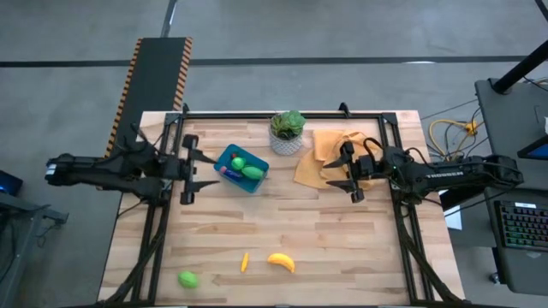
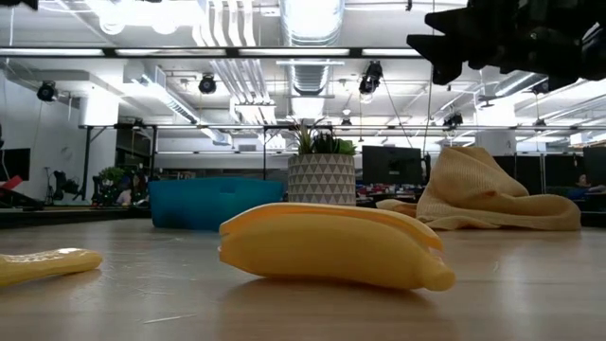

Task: Pick and placing Produce into tupperware
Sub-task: Put the green melon into the blue bin

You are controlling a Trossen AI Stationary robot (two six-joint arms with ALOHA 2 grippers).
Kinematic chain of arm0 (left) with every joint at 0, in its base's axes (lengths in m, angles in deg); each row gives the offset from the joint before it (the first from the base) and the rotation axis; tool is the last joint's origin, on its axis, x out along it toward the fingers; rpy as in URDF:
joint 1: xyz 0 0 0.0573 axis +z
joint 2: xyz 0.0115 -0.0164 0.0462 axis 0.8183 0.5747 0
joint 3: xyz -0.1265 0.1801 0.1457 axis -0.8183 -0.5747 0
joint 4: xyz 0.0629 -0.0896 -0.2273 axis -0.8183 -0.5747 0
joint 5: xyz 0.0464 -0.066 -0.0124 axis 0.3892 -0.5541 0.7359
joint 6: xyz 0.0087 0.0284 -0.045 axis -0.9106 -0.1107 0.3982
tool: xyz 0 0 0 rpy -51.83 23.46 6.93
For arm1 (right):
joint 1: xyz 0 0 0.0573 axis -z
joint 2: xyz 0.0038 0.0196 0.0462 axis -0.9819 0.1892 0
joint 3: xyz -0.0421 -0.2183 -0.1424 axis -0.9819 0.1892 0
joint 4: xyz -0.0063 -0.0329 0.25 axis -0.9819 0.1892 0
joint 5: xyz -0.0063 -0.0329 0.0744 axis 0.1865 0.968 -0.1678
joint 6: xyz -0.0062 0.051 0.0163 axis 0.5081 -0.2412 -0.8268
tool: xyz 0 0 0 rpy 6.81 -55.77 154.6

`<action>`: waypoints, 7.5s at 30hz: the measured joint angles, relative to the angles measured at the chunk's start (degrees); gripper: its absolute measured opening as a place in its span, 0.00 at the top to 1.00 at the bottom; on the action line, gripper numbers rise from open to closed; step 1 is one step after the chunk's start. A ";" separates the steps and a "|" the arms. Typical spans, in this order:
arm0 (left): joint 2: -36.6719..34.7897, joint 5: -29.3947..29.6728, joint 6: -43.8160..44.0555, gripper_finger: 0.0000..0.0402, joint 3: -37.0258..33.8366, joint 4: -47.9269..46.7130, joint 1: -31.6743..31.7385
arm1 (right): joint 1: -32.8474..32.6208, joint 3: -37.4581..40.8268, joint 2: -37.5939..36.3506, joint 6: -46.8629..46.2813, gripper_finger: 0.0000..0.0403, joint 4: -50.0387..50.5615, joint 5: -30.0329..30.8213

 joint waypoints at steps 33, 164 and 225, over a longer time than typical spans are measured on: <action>43.63 19.88 17.28 0.22 63.86 -78.37 -22.10 | 0.02 -0.51 0.00 4.16 0.42 -0.37 6.05; 71.37 3.92 80.99 0.22 38.90 -63.06 -60.42 | 0.00 -0.47 -0.02 3.48 0.40 -1.73 6.01; 71.20 7.79 80.38 0.48 35.51 -56.47 -60.21 | 0.00 -0.47 -0.02 3.46 0.41 -1.67 6.01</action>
